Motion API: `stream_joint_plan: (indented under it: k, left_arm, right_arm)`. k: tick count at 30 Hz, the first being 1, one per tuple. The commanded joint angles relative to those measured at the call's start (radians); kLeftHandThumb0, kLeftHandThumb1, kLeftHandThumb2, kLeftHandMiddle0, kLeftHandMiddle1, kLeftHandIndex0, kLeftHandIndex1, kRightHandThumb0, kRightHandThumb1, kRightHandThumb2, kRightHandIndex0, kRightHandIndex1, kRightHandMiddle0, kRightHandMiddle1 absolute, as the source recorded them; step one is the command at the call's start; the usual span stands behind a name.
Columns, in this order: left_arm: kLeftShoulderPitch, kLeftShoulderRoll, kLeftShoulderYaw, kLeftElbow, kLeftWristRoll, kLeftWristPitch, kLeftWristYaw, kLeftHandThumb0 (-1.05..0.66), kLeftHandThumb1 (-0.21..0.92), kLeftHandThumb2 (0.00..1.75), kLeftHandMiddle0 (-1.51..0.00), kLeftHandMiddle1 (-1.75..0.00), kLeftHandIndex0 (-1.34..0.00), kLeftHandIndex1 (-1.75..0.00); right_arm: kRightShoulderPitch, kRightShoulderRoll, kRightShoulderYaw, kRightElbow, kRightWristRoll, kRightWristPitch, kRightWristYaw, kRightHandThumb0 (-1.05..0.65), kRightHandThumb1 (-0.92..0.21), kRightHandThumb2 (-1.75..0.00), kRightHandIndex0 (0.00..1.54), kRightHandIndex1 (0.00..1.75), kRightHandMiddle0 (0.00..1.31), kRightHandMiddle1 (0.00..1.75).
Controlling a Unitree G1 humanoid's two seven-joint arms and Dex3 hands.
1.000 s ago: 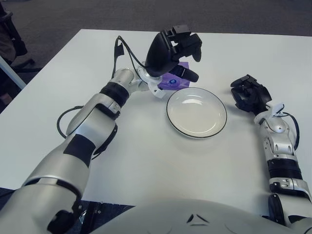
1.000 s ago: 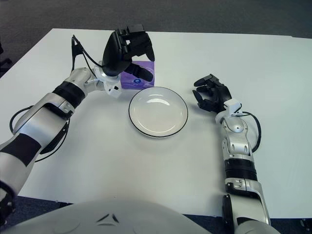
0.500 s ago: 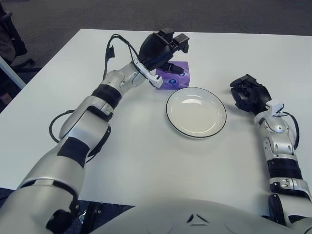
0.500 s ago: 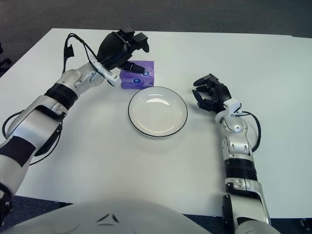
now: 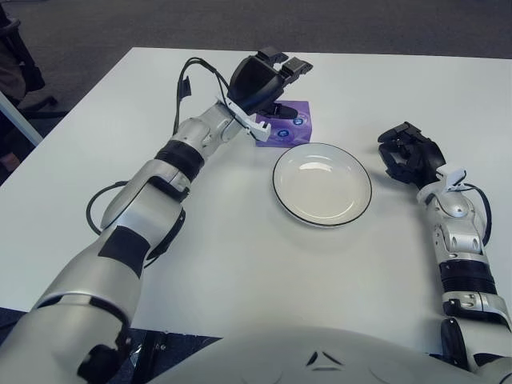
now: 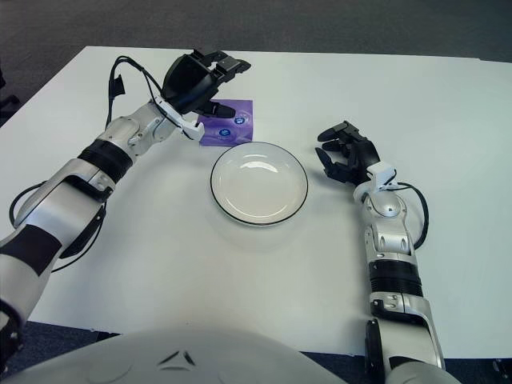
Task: Put the tissue paper into the plate.
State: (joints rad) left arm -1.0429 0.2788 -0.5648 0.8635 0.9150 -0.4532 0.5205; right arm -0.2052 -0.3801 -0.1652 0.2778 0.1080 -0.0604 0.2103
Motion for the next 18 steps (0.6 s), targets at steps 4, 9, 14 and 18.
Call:
stream_joint_plan:
  k: [4,9,14,18]
  left_arm:
    - [0.011,-0.011,0.025,0.007,-0.084,0.013,-0.159,-1.0,0.92,0.66,-0.36,0.0,-0.32,-0.06]
    - [0.007,-0.028,0.04,0.032,-0.161,-0.007,-0.289,-1.04,0.92,0.66,-0.29,0.0,-0.24,-0.01]
    - [0.009,-0.037,0.07,0.04,-0.259,-0.038,-0.433,-1.05,0.92,0.69,-0.26,0.0,-0.2,0.0]
    - [0.015,-0.048,0.099,0.037,-0.341,-0.041,-0.551,-1.05,0.92,0.7,-0.25,0.0,-0.18,0.0]
  right_arm:
    - [0.097,0.003,0.029,0.086,-0.029,0.099,0.02,-0.01,-0.7,-0.63,0.59,1.48,0.41,1.37]
    - [0.098,0.001,0.029,0.086,-0.029,0.097,0.021,-0.01,-0.7,-0.63,0.59,1.48,0.41,1.37]
    - [0.101,0.001,0.029,0.083,-0.029,0.097,0.022,-0.01,-0.7,-0.63,0.59,1.48,0.41,1.37]
    - [0.103,0.001,0.03,0.08,-0.03,0.097,0.021,-0.01,-0.7,-0.62,0.59,1.48,0.41,1.37]
